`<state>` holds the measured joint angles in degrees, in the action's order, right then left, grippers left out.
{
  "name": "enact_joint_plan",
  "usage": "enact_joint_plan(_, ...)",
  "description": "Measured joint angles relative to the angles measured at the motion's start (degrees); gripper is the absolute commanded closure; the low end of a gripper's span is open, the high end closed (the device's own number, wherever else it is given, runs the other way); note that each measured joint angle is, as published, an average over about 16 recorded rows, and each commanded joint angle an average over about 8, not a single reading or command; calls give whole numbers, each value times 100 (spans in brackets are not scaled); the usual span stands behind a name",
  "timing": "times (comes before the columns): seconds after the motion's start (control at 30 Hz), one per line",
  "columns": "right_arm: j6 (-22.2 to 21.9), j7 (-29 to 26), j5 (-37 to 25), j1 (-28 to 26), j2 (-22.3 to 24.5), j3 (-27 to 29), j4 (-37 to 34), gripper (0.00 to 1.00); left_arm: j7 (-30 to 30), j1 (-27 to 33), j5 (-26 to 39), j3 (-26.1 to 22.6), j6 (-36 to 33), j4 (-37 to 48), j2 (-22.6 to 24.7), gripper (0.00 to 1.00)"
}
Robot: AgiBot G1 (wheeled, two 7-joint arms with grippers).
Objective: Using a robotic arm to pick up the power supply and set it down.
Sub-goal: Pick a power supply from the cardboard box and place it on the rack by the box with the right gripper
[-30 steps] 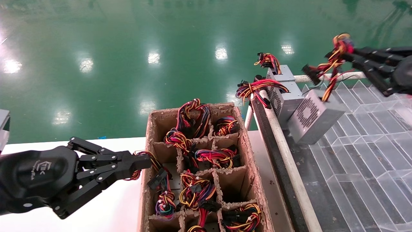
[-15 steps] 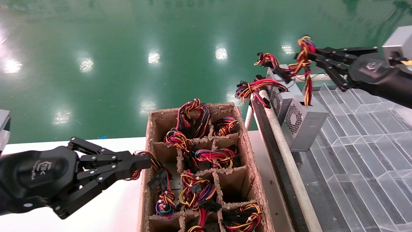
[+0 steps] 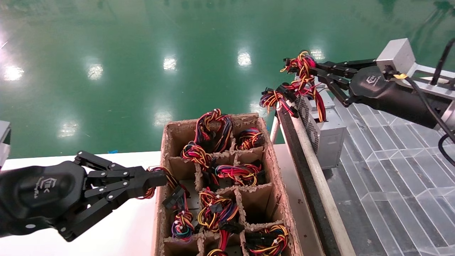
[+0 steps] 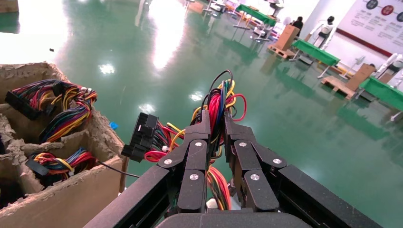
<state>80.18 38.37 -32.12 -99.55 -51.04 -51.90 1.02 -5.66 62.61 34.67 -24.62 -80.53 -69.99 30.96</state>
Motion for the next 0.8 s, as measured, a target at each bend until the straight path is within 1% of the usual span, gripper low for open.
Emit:
enact_joint_plan(0.2,-17,0,-81,-18,-54,-56,-17,15,0,0,0,0,0,0,0,100)
enact_joint_plan(0.23,-15,-1,-90,-22,-56,-63,-19,5,0,0,0,0,0,0,0,100)
enact_joint_plan(0.27,-12,-1,-99,-26,-58,-69,-22,0,0,0,0,0,0,0,0,100)
enact_joint_plan(0.57,67,-1,-147,-69,-30,-102,-28,0,0,0,0,0,0,0,0,100)
enact_joint_plan(0.8,217,9,-135,-127,23,-94,4,0,0,0,0,0,0,0,0,100)
